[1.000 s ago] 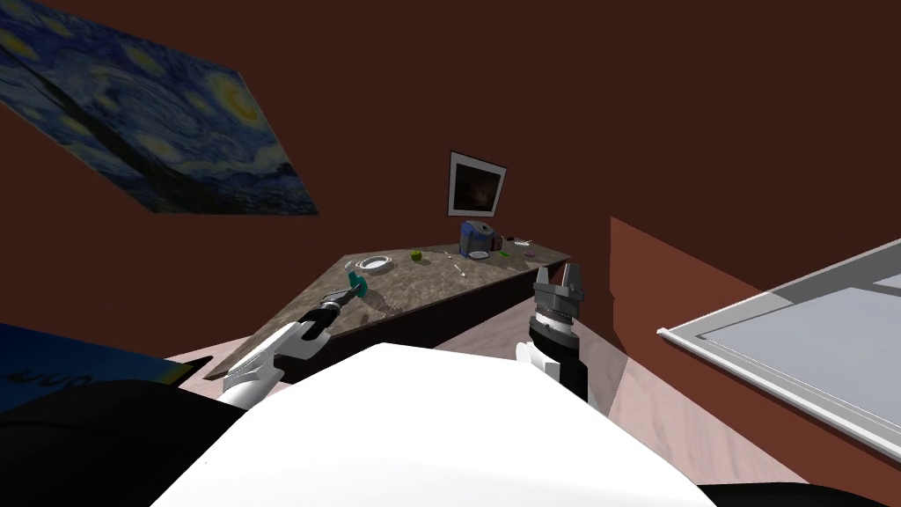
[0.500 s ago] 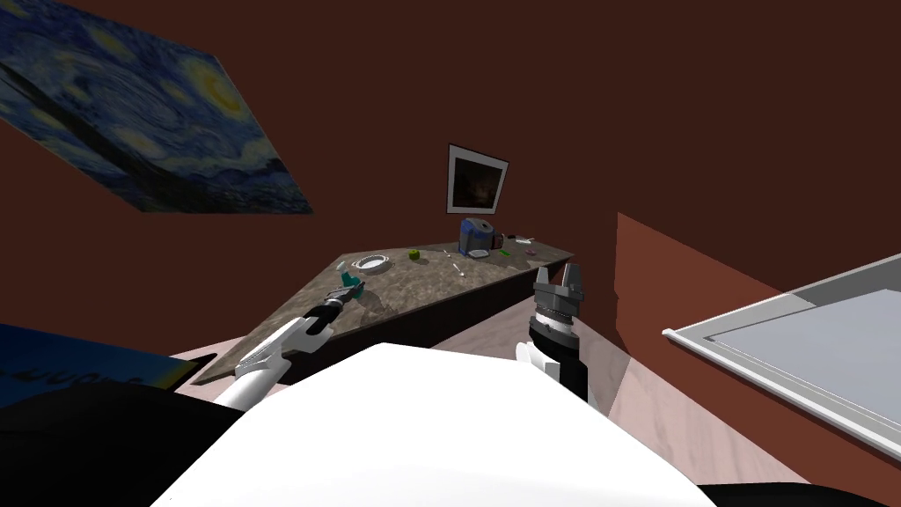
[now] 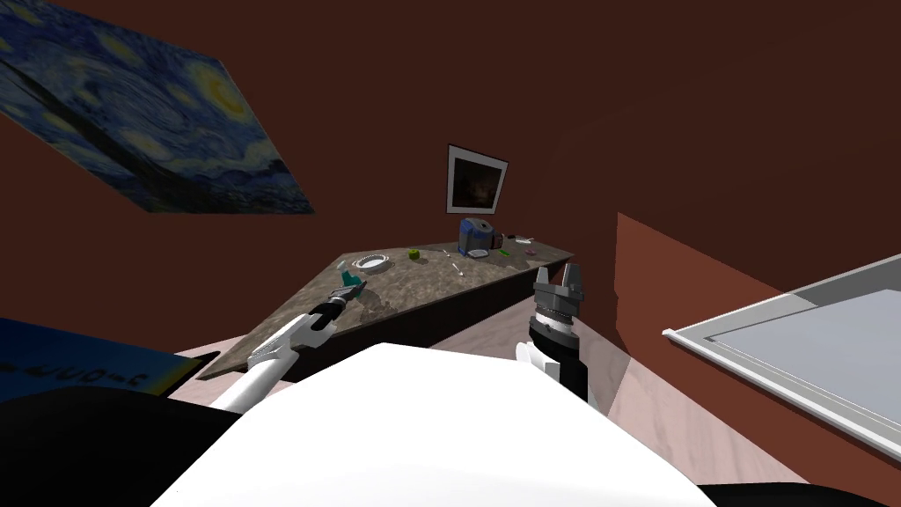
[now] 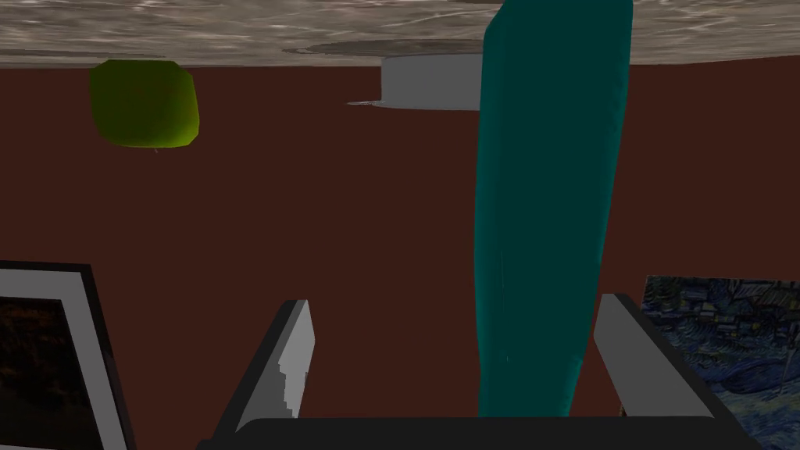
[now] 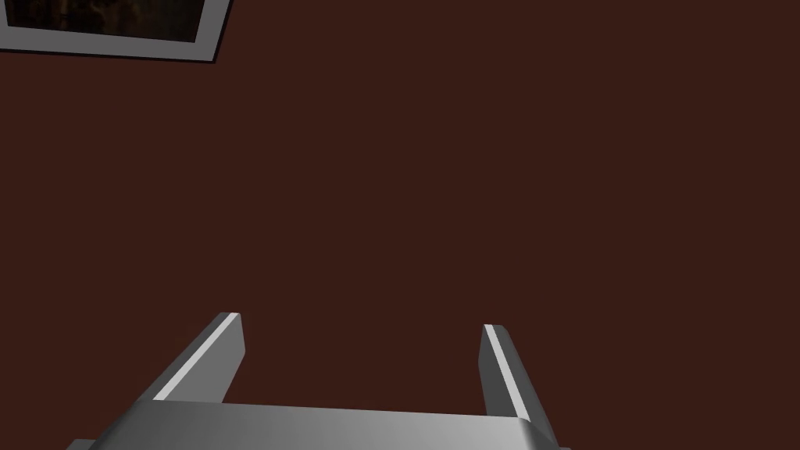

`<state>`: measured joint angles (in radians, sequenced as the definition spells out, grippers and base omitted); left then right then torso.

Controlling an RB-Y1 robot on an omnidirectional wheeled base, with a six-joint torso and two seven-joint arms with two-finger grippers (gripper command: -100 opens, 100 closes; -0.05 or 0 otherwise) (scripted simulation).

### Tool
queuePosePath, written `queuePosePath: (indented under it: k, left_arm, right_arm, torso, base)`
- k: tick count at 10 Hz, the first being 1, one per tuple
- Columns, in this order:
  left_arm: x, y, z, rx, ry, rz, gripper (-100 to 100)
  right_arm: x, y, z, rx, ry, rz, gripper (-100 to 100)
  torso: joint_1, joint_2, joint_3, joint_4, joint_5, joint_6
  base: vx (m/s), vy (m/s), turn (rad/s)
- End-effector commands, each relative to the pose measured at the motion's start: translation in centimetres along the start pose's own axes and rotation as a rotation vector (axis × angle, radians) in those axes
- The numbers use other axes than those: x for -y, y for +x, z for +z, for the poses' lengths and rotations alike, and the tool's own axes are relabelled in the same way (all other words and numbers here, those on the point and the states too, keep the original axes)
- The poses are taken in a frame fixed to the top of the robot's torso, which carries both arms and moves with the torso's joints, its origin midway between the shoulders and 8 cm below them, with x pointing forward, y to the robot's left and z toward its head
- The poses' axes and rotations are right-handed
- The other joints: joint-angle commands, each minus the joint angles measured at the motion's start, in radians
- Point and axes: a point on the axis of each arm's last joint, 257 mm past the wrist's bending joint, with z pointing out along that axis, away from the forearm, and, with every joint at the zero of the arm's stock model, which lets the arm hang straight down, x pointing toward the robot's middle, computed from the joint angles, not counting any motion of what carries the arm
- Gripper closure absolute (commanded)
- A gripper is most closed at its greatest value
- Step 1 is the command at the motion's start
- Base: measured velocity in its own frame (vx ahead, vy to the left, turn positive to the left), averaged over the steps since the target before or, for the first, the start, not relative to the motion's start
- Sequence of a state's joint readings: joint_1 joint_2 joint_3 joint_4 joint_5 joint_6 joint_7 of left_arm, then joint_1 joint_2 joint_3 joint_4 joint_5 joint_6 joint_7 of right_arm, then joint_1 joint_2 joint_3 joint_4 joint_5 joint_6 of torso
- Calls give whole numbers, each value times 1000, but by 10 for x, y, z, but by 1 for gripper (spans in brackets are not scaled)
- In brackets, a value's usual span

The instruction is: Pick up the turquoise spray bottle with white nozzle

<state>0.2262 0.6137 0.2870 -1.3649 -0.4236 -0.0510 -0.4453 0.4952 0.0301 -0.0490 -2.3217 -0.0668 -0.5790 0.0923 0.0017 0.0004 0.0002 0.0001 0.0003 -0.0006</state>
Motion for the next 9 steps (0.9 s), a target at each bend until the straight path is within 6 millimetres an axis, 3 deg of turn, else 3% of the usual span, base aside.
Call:
queuePosePath:
  k: [1, 4, 5, 6, 8, 9]
  left_arm:
    - [11, -15, 14, 25, 47, 9, -100]
    - [-9, 7, 17, -18, 3, 0, -100]
    - [5, -10, 31, 13, 49, 9, -100]
    - [5, -11, 35, 15, 45, 4, -100]
    - [-11, 7, 32, -22, 13, 2, -100]
    - [4, -14, 46, 17, 60, 11, -100]
  right_arm:
    - [0, 0, 0, 0, 0, 0, 0]
    - [0, 0, 0, 0, 0, 0, 0]
    - [0, 0, 0, 0, 0, 0, 0]
    - [0, 0, 0, 0, 0, 0, 0]
    - [0, 0, 0, 0, 0, 0, 0]
    - [0, 0, 0, 0, 0, 0, 0]
  torso:
    - [0, 0, 0, 0, 0, 0]
    - [-1, 0, 0, 0, 0, 0]
    - [0, 0, 0, 0, 0, 0]
    - [-1, 0, 0, 0, 0, 1]
    - [-1, 0, 0, 0, 0, 0]
    - [0, 0, 0, 0, 0, 0]
  base:
    - [-22, -37, 32]
    - [-10, -22, 6]
    - [-9, -28, 30]
    - [-15, -41, 16]
    - [-11, -13, -1]
    - [-27, -33, 28]
